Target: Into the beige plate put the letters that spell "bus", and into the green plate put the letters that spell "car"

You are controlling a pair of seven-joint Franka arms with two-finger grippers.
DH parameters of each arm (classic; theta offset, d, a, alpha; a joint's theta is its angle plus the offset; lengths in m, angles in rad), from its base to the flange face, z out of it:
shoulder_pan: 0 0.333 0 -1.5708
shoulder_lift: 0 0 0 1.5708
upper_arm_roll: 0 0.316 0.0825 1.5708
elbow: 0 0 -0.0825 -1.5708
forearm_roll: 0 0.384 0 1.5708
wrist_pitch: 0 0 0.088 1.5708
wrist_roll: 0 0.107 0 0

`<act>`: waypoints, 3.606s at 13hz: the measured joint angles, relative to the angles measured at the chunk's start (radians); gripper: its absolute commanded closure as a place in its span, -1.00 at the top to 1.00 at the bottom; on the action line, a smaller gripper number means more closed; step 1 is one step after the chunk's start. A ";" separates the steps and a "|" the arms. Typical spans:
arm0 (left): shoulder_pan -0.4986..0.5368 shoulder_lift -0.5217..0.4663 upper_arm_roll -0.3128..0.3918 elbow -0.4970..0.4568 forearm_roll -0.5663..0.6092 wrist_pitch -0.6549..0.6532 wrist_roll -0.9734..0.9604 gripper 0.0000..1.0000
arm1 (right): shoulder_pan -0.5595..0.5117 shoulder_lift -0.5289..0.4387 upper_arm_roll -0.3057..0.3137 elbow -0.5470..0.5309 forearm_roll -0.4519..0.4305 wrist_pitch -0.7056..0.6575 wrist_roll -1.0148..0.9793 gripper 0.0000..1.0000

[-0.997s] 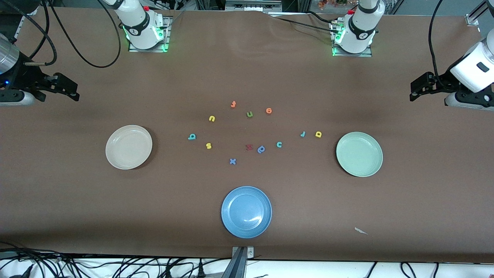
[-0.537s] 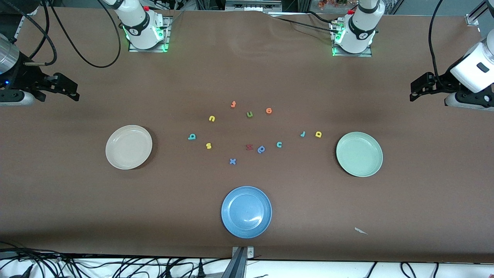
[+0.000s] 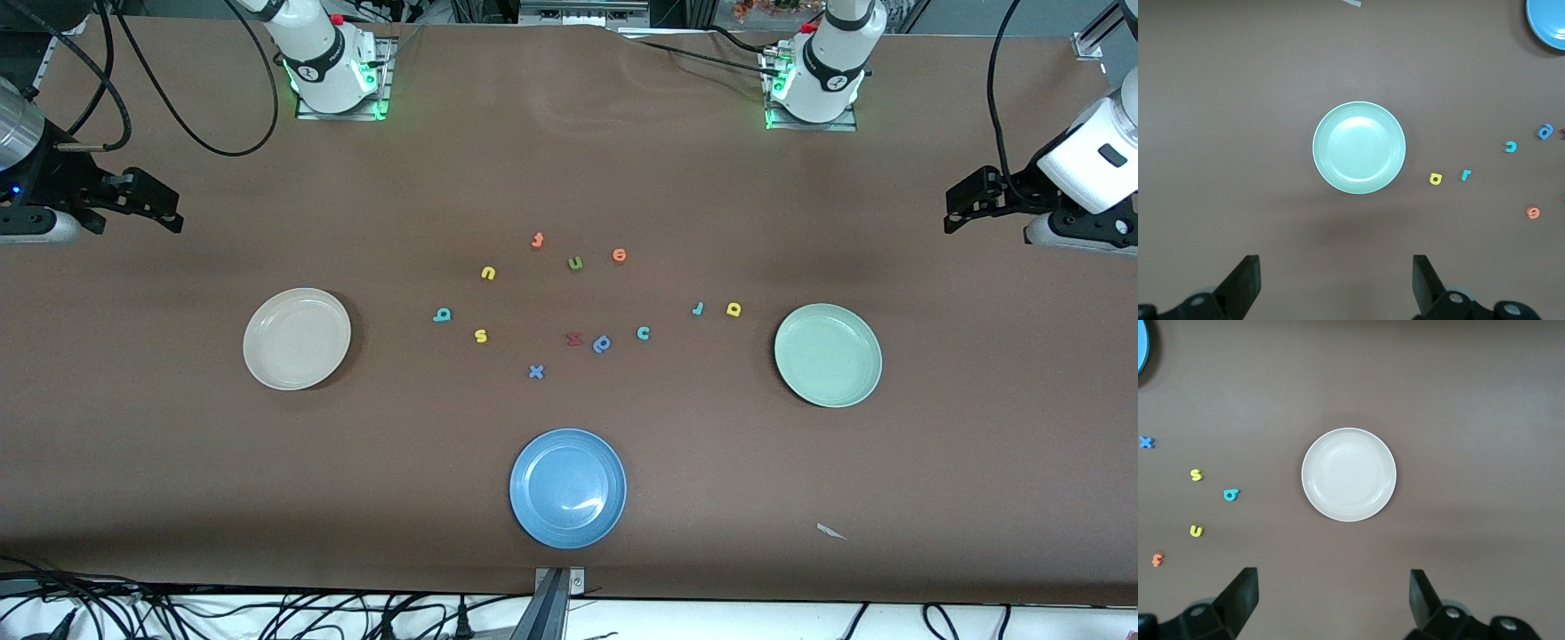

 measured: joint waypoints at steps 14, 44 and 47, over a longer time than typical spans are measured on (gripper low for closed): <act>0.000 0.001 0.000 0.000 0.000 0.002 0.000 1.00 | 0.000 0.000 0.000 0.000 0.000 0.000 0.000 1.00; -0.025 0.030 -0.020 -0.001 -0.066 0.001 0.000 1.00 | 0.001 0.001 0.000 0.000 0.002 0.000 0.000 1.00; -0.053 0.084 -0.033 -0.002 -0.092 0.003 0.000 1.00 | 0.003 0.003 0.001 -0.001 0.006 0.000 0.001 1.00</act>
